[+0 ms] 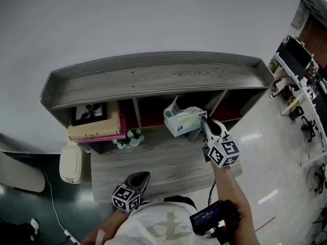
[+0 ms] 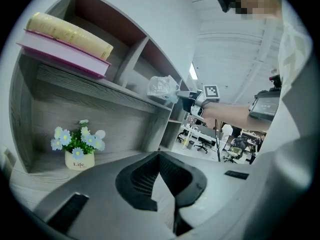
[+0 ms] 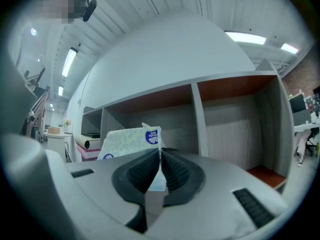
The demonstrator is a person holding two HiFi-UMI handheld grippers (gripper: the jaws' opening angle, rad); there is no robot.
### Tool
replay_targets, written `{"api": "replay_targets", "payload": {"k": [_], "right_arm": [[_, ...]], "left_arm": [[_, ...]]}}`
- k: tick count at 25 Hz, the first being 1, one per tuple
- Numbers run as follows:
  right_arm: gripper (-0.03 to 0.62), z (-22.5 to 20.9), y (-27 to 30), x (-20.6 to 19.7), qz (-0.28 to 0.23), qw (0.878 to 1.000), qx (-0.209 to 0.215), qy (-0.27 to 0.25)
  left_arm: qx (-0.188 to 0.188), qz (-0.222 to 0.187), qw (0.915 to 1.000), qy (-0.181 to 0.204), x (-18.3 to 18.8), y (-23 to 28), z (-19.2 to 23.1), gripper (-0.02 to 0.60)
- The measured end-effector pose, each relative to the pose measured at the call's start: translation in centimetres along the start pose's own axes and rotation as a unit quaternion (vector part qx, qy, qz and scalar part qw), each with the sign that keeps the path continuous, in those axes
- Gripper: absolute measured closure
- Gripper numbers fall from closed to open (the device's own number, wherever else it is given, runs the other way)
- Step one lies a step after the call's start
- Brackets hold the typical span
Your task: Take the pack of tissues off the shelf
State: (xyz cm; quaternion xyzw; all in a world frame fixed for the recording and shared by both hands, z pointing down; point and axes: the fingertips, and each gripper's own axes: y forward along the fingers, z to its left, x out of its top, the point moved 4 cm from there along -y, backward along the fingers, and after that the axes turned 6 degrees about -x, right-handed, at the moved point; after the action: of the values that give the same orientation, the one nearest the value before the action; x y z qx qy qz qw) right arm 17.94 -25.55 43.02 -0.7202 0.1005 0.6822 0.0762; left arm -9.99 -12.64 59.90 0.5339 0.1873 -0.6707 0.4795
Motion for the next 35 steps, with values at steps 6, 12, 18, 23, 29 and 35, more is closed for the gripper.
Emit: {"api": "replay_targets", "payload": {"k": [6,12,18,23,29,35], "right_arm": [[0.577,-1.1,-3.1,-1.0,0.002,1.000,-0.015,0.011],[0.577,-2.0,-6.4,-2.1,0.004,0.999,-0.032,0.018],[0.577,-3.2,-9.5,-3.5,0.008,0.998,-0.051,0.031],[0.577,-4.1,-11.1,-4.6,0.010,0.998,-0.052,0.040],[0.579,-5.5,-13.2,-5.7,0.011,0.997,-0.057,0.049],[0.579,-6.6,-15.6,-7.5,0.023,0.995,-0.071,0.062]], "left_arm": [[-0.015,0.006,0.9998,0.008,-0.1,0.5,-0.8,0.578],[-0.034,0.012,0.9992,0.016,-0.6,1.1,-2.1,0.578],[-0.048,0.016,0.9986,0.018,-1.0,1.8,-3.1,0.578],[-0.056,0.016,0.9981,0.019,-1.0,3.0,-3.4,0.578],[-0.066,0.016,0.9974,0.025,-0.4,4.5,-4.2,0.578],[-0.080,0.024,0.9960,0.031,-0.1,6.2,-4.8,0.578]]}}
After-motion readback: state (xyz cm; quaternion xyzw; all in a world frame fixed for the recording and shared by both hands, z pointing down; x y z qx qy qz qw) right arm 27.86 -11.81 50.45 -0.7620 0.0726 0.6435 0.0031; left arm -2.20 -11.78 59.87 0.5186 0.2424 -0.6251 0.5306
